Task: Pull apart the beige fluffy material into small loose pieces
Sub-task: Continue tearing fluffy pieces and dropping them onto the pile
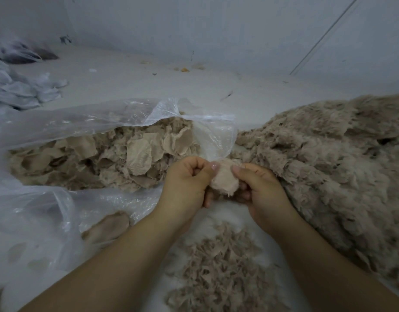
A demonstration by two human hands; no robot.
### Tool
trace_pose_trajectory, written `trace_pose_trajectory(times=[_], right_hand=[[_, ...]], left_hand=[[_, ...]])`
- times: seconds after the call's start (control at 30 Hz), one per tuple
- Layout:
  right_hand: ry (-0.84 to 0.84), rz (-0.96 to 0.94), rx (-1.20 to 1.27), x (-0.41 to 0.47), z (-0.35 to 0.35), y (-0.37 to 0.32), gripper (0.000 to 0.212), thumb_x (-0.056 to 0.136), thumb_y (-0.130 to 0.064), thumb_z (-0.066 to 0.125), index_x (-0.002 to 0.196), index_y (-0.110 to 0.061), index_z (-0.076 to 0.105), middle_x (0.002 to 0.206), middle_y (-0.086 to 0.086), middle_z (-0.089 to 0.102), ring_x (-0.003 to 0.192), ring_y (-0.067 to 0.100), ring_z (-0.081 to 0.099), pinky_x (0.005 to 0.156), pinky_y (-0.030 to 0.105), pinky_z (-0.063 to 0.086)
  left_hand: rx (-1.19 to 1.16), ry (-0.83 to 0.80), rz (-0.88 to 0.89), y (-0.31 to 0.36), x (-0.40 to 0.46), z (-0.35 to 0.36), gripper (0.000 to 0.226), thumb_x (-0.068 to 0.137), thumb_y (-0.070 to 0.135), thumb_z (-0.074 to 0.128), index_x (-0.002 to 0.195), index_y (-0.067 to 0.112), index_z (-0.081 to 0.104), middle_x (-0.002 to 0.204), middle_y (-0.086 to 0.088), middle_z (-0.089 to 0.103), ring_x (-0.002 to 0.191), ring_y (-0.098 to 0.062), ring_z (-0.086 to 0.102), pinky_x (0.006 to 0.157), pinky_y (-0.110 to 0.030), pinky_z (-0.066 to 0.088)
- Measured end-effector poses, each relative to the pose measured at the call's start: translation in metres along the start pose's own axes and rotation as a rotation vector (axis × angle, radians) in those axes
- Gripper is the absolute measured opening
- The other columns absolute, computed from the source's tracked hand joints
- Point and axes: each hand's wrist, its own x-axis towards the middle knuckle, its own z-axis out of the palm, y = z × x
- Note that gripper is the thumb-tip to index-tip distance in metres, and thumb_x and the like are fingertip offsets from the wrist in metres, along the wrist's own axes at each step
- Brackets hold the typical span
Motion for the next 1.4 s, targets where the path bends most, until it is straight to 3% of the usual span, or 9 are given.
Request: trace_pose_trajectory(times=[0.17, 0.37, 0.47, 0.63, 0.77, 0.93, 1.07, 1.2, 1.4], right_hand=[[-0.107, -0.024, 0.004, -0.002, -0.001, -0.002, 0.019, 0.089, -0.025, 0.062, 0.084, -0.013, 0.076, 0.076, 0.007, 0.073, 0.065, 0.013, 0.068, 0.055, 0.021, 0.051], [-0.067, -0.005, 0.029, 0.000, -0.002, 0.003, 0.026, 0.087, -0.027, 0.059, 0.091, -0.005, 0.073, 0.071, 0.004, 0.071, 0.058, 0.007, 0.064, 0.053, 0.018, 0.049], [-0.081, -0.025, 0.008, -0.001, -0.002, 0.002, 0.027, 0.093, -0.025, 0.058, 0.091, -0.001, 0.068, 0.061, 0.000, 0.066, 0.048, 0.002, 0.057, 0.049, 0.015, 0.045], [-0.048, -0.048, 0.011, -0.001, -0.001, 0.003, 0.035, 0.101, -0.020, 0.049, 0.075, -0.019, 0.073, 0.051, -0.009, 0.056, 0.042, 0.000, 0.047, 0.044, 0.012, 0.040], [0.040, -0.018, -0.046, 0.002, -0.001, 0.005, 0.031, 0.100, -0.023, 0.052, 0.076, -0.019, 0.070, 0.051, -0.004, 0.032, 0.045, 0.009, 0.023, 0.042, 0.020, 0.024], [0.168, 0.069, 0.094, 0.002, 0.000, -0.001, 0.032, 0.101, -0.020, 0.048, 0.070, -0.014, 0.052, 0.050, -0.006, 0.035, 0.040, 0.005, 0.029, 0.042, 0.018, 0.030], [0.217, 0.110, 0.113, 0.002, -0.002, -0.001, 0.034, 0.100, -0.022, 0.052, 0.068, -0.015, 0.040, 0.055, -0.002, 0.032, 0.045, 0.008, 0.025, 0.048, 0.024, 0.023], [0.188, 0.112, 0.030, -0.001, 0.000, -0.001, 0.035, 0.098, -0.027, 0.055, 0.067, -0.016, 0.043, 0.052, -0.003, 0.034, 0.048, 0.012, 0.028, 0.052, 0.026, 0.028], [0.155, 0.083, 0.058, -0.003, 0.003, -0.005, 0.037, 0.098, -0.025, 0.054, 0.063, -0.015, 0.044, 0.053, -0.001, 0.036, 0.045, 0.008, 0.032, 0.045, 0.020, 0.033]], left_hand=[[0.020, -0.133, 0.036, 0.001, 0.000, 0.004, 0.022, 0.096, 0.004, 0.055, 0.077, 0.001, 0.065, 0.047, 0.006, 0.057, 0.035, -0.001, 0.046, 0.037, -0.012, 0.036], [0.060, 0.018, 0.018, -0.003, 0.002, -0.001, 0.037, 0.099, 0.022, 0.053, 0.076, -0.006, 0.056, 0.057, -0.016, 0.049, 0.036, -0.016, 0.041, 0.036, -0.021, 0.032], [0.056, -0.042, -0.001, -0.001, 0.000, 0.000, 0.054, 0.090, 0.044, 0.060, 0.079, -0.009, 0.053, 0.054, -0.016, 0.055, 0.034, -0.022, 0.047, 0.036, -0.022, 0.035], [0.101, -0.033, -0.009, -0.005, 0.002, -0.003, 0.019, 0.092, 0.012, 0.065, 0.075, 0.003, 0.063, 0.050, -0.012, 0.059, 0.032, -0.020, 0.046, 0.037, -0.023, 0.036], [0.019, 0.009, -0.006, -0.004, 0.004, -0.011, 0.022, 0.095, 0.013, 0.060, 0.075, 0.003, 0.062, 0.052, -0.012, 0.058, 0.032, -0.021, 0.043, 0.038, -0.023, 0.034], [-0.041, -0.057, 0.021, 0.000, 0.002, -0.014, 0.031, 0.096, 0.010, 0.057, 0.066, 0.010, 0.061, 0.051, -0.015, 0.056, 0.029, -0.021, 0.042, 0.036, -0.020, 0.033], [-0.103, -0.364, -0.044, 0.012, 0.004, -0.030, 0.027, 0.091, 0.022, 0.063, 0.075, 0.000, 0.061, 0.053, -0.019, 0.059, 0.031, -0.023, 0.049, 0.036, -0.022, 0.039], [0.203, -0.710, -0.146, 0.016, -0.004, -0.029, 0.044, 0.089, 0.041, 0.066, 0.076, -0.001, 0.072, 0.075, -0.025, 0.071, 0.051, -0.030, 0.064, 0.053, -0.030, 0.053], [0.145, -0.203, -0.183, 0.004, 0.000, -0.015, 0.039, 0.065, 0.037, 0.082, 0.068, 0.009, 0.055, 0.058, -0.018, 0.063, 0.037, -0.028, 0.058, 0.036, -0.023, 0.041]])
